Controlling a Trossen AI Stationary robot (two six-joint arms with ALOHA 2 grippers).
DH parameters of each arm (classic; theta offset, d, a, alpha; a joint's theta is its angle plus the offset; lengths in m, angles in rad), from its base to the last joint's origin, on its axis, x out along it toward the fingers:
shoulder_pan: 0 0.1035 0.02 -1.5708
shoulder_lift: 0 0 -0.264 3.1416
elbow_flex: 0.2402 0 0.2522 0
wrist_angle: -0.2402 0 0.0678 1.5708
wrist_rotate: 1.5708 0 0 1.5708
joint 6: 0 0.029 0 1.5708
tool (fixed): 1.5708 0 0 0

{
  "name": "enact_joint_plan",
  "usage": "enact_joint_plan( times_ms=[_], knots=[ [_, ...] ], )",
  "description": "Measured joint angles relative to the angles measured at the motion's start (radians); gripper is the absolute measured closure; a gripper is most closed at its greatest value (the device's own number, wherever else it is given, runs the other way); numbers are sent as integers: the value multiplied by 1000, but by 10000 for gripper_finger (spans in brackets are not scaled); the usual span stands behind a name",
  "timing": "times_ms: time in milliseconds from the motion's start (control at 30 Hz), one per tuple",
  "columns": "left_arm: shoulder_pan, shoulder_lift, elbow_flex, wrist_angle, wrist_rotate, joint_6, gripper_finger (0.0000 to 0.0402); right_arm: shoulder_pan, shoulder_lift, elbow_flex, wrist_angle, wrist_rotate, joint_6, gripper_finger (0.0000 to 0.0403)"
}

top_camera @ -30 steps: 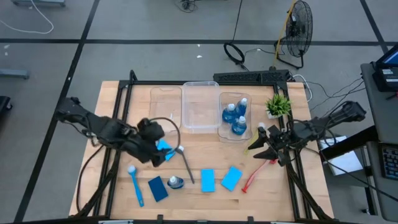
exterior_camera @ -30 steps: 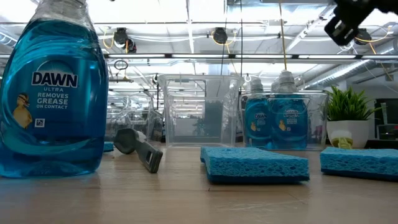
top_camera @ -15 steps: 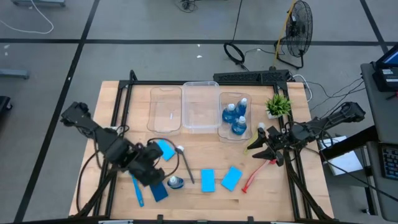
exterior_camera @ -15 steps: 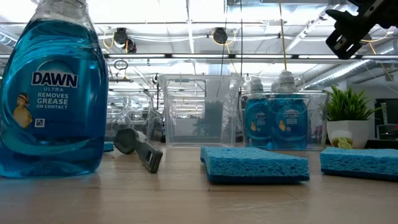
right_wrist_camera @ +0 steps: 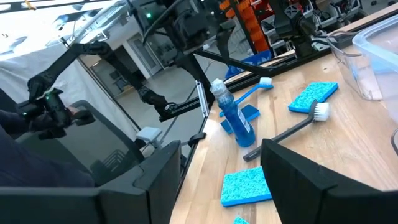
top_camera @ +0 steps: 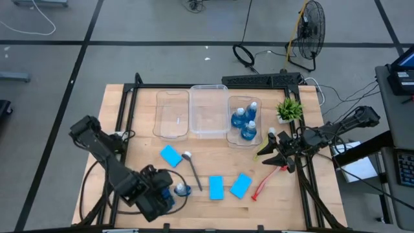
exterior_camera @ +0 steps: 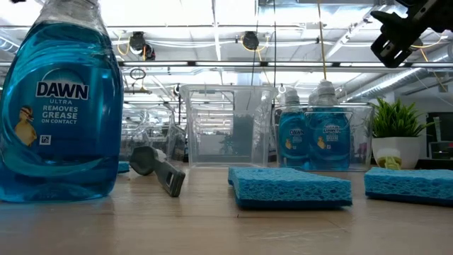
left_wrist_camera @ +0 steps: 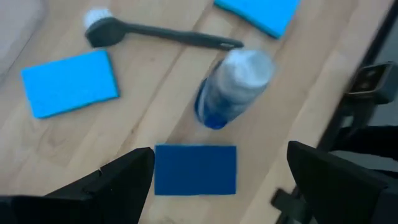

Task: Pick & Place Kitchen Sink Supplies
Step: Put the blue dishwashing liquid bottle into the right transparent bin

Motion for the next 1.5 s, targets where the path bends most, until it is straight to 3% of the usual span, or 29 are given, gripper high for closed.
enact_joint_plan(
  times_ms=[200, 433, 600, 833, 1200, 1500],
  knots=[
    [-48, 2, 0, -26, -118, 24, 36, 0, 0, 0, 0, -2, 0, 193],
    [-53, 41, 0, -22, -174, 65, 36, 0, 0, 0, 0, -3, 0, 193],
    [-53, 65, 0, 7, -178, 61, 36, 0, 0, 0, 0, -3, 0, 193],
    [-43, 103, 0, 183, -168, 169, 36, 0, 0, 0, 0, -2, 0, 193],
    [15, 143, -1, 141, -195, 198, 36, 0, 0, 0, 0, -5, 19, 193],
    [39, 143, -122, 287, -166, 217, 36, 0, 0, 0, 0, -6, 19, 193]
  ],
)
